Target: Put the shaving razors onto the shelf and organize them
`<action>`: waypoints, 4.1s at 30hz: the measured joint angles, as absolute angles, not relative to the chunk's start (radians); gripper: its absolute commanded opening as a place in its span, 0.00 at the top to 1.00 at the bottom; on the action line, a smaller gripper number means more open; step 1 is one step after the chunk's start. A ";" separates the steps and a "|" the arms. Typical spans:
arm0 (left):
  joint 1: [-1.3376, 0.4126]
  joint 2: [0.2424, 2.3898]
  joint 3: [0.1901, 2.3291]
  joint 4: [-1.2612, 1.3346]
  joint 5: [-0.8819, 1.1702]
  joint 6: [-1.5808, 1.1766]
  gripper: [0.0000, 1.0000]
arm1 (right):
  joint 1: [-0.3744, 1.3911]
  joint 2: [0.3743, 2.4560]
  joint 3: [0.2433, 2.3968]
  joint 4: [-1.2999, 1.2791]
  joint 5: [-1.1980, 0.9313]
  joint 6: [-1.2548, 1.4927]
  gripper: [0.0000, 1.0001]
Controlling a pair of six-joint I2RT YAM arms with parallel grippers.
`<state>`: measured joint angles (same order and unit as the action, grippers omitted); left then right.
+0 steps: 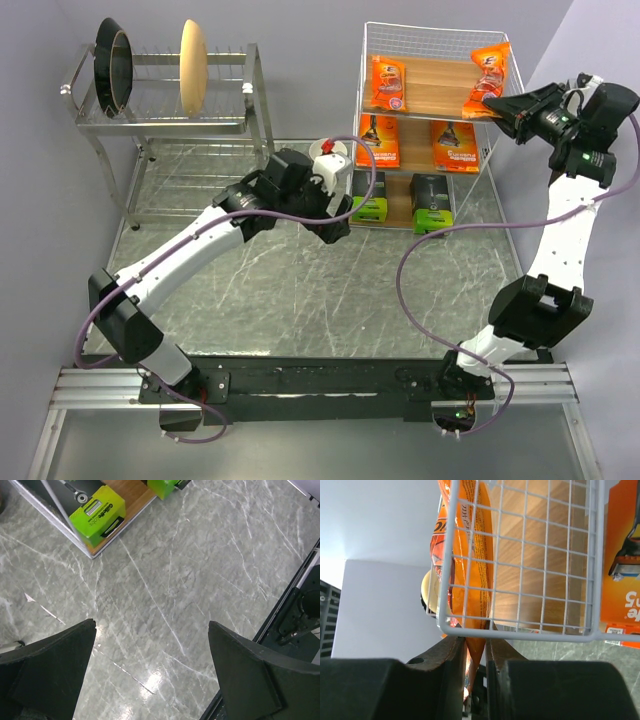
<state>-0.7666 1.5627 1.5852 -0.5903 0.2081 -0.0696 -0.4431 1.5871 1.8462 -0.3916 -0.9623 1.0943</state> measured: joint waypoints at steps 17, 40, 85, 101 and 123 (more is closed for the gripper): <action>-0.788 1.563 1.585 -0.589 0.165 -0.066 0.01 | -0.414 1.645 1.898 -0.484 -0.935 1.099 0.68; -0.809 1.576 1.585 -0.588 0.152 -0.067 0.01 | -0.424 1.643 1.897 -0.466 -0.963 1.108 0.55; -0.809 1.596 1.585 -0.565 0.152 -0.075 0.01 | -0.469 1.610 1.868 -0.472 -0.965 1.077 0.69; -0.823 1.602 1.585 -0.565 0.152 -0.075 0.01 | -0.469 1.629 1.876 -0.442 -1.013 1.085 0.49; -0.823 1.595 1.557 -0.549 0.072 -0.072 0.01 | -0.493 1.448 1.579 -0.354 -1.149 0.962 0.00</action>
